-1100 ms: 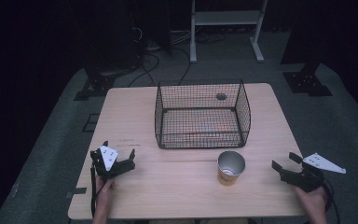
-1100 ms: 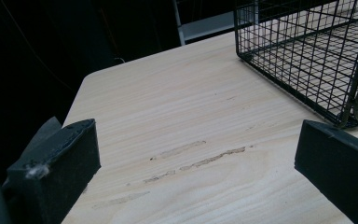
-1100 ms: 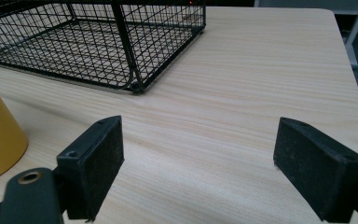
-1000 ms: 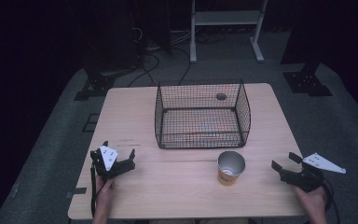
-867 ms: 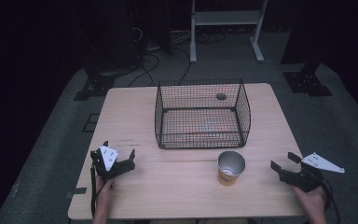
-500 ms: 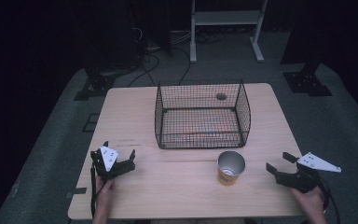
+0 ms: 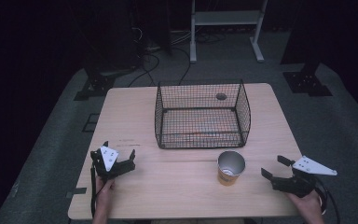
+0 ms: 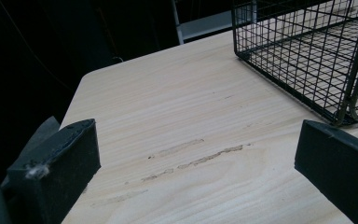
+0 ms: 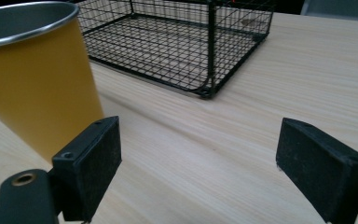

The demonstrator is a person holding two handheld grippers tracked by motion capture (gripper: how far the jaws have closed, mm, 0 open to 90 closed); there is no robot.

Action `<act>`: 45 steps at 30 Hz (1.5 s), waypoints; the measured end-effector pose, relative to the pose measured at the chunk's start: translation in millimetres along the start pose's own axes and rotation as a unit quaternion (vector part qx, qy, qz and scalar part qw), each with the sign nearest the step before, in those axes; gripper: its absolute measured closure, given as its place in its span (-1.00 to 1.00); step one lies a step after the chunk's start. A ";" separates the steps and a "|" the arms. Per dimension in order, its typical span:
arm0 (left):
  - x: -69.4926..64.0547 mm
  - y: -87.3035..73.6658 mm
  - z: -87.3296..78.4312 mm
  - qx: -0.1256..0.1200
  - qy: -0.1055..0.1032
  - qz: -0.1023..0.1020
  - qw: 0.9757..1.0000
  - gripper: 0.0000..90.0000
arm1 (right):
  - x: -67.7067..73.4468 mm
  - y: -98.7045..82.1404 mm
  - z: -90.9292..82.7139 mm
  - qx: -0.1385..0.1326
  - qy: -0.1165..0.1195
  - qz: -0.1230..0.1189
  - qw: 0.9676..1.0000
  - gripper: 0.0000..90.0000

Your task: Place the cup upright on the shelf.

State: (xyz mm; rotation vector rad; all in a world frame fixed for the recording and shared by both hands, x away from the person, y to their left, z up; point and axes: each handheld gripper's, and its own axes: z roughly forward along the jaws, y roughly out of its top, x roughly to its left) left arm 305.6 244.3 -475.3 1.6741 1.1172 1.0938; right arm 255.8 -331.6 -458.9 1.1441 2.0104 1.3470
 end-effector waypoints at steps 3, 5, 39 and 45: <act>0.5 0.0 -0.4 0.001 -0.001 -0.001 1.000 -1.00 | 6.7 -0.9 2.7 0.005 0.007 -0.008 1.000 -0.70; 0.2 0.0 -0.1 0.000 -0.001 0.001 1.000 -1.00 | 11.1 -0.7 4.0 0.006 0.010 -0.014 1.000 -0.70; 1.2 -0.1 -0.5 -0.001 -0.002 -0.001 1.000 -1.00 | 68.8 8.8 23.0 0.029 0.103 -0.081 0.991 -0.80; 1.1 -0.1 -1.1 -0.001 -0.002 -0.002 1.000 -1.00 | 72.4 13.5 31.7 0.037 0.112 -0.074 0.990 -0.80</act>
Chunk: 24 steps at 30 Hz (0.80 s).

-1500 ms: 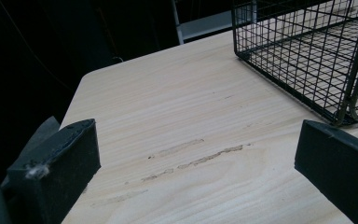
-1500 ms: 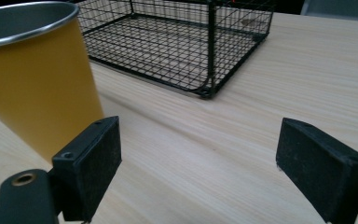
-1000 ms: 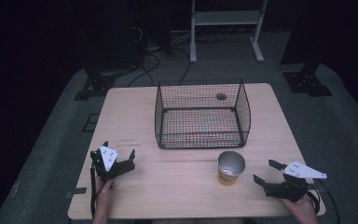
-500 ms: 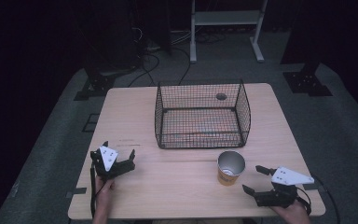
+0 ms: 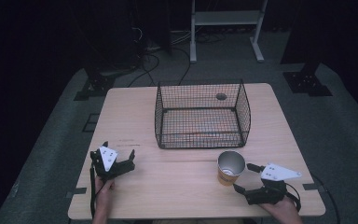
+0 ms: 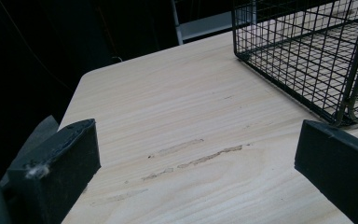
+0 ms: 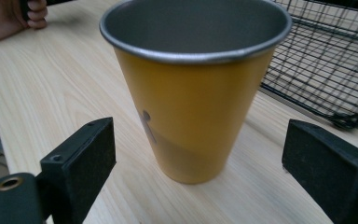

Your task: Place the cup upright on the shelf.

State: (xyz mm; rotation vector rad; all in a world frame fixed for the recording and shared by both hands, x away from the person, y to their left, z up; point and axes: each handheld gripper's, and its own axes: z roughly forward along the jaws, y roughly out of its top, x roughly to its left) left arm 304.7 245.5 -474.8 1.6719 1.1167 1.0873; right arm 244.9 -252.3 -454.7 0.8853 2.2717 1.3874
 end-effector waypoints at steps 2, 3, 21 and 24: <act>0.4 0.0 0.2 0.000 0.000 0.000 1.000 -1.00 | 0.5 2.6 2.2 0.004 -0.003 -0.001 1.000 -0.80; 0.5 0.0 0.3 0.000 0.000 0.000 1.000 -1.00 | 0.5 2.6 2.2 0.004 -0.003 -0.001 1.000 -0.80; 0.4 0.1 0.4 -0.001 0.000 0.001 1.000 -1.00 | 2.9 16.3 18.9 0.012 -0.010 -0.019 1.000 -0.90; 0.5 0.1 0.2 -0.001 0.000 -0.001 1.000 -1.00 | 3.3 18.8 20.8 0.014 -0.010 -0.018 1.000 -0.93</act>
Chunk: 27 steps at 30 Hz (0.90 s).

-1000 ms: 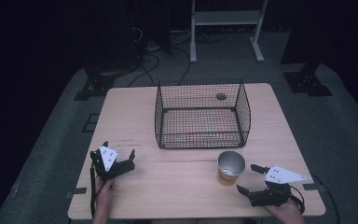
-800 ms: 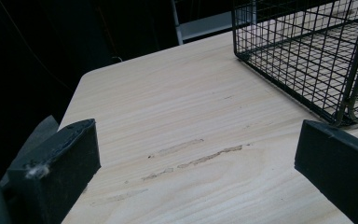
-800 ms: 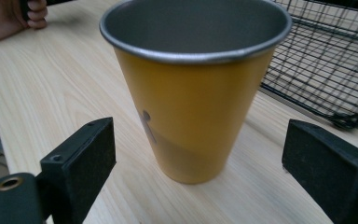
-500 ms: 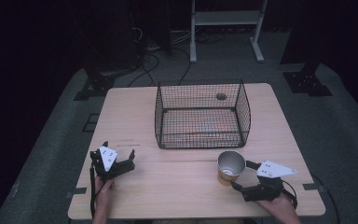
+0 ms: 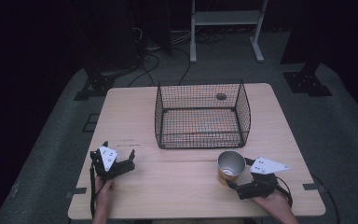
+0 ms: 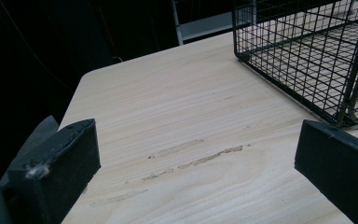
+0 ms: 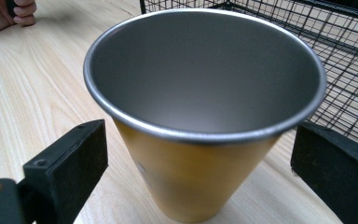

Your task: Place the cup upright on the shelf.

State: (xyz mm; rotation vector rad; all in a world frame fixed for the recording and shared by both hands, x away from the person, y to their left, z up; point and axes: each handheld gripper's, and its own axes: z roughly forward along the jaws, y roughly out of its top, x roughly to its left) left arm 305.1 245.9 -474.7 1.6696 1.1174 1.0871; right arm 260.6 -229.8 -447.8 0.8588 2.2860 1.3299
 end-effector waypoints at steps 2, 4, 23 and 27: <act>0.0 0.0 0.2 -0.001 0.000 -0.001 1.000 -1.00 | 0.3 1.6 1.0 -0.001 0.000 -0.002 1.000 -0.93; -0.1 0.1 0.3 -0.001 0.000 0.001 1.000 -1.00 | 1.1 4.0 2.0 -0.003 0.001 -0.007 1.000 -0.93; 0.1 0.0 0.0 -0.002 -0.001 -0.001 1.000 -1.00 | 0.9 16.6 12.7 -0.017 0.013 -0.009 1.000 -0.85; 0.2 0.0 0.1 -0.003 -0.001 -0.002 1.000 -1.00 | -0.3 17.4 12.8 -0.017 0.015 -0.009 1.000 -0.74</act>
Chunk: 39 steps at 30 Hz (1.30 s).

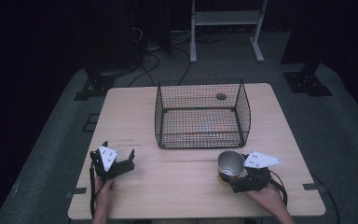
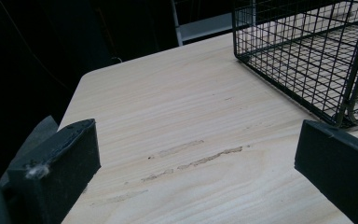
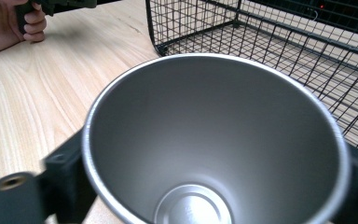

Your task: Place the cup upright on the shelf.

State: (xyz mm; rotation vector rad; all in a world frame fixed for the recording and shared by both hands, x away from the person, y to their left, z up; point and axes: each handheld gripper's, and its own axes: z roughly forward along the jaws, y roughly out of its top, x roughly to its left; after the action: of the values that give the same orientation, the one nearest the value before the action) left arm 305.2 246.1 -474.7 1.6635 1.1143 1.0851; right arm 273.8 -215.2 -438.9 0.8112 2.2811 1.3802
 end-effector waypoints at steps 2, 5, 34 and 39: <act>-0.1 0.0 0.1 0.000 0.000 0.001 1.000 -1.00 | -0.5 0.1 -0.2 0.000 0.003 0.001 1.000 -0.74; 0.1 -0.1 -0.1 0.001 0.000 0.000 1.000 -1.00 | -1.1 1.0 -0.2 0.001 0.009 0.004 1.000 -0.74; 0.2 -0.1 -0.1 0.001 -0.001 -0.002 1.000 -1.00 | -14.8 73.1 -11.1 -0.017 0.092 0.007 0.996 -0.73; 0.4 -0.1 -0.1 0.001 0.000 -0.003 1.000 -1.00 | -22.5 93.5 -12.7 -0.023 0.103 0.011 0.994 -0.73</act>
State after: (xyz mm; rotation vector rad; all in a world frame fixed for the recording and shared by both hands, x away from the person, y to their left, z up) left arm 305.1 246.5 -474.7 1.6610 1.1191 1.0812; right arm 311.1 -204.5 -350.0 0.7110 2.3885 1.5862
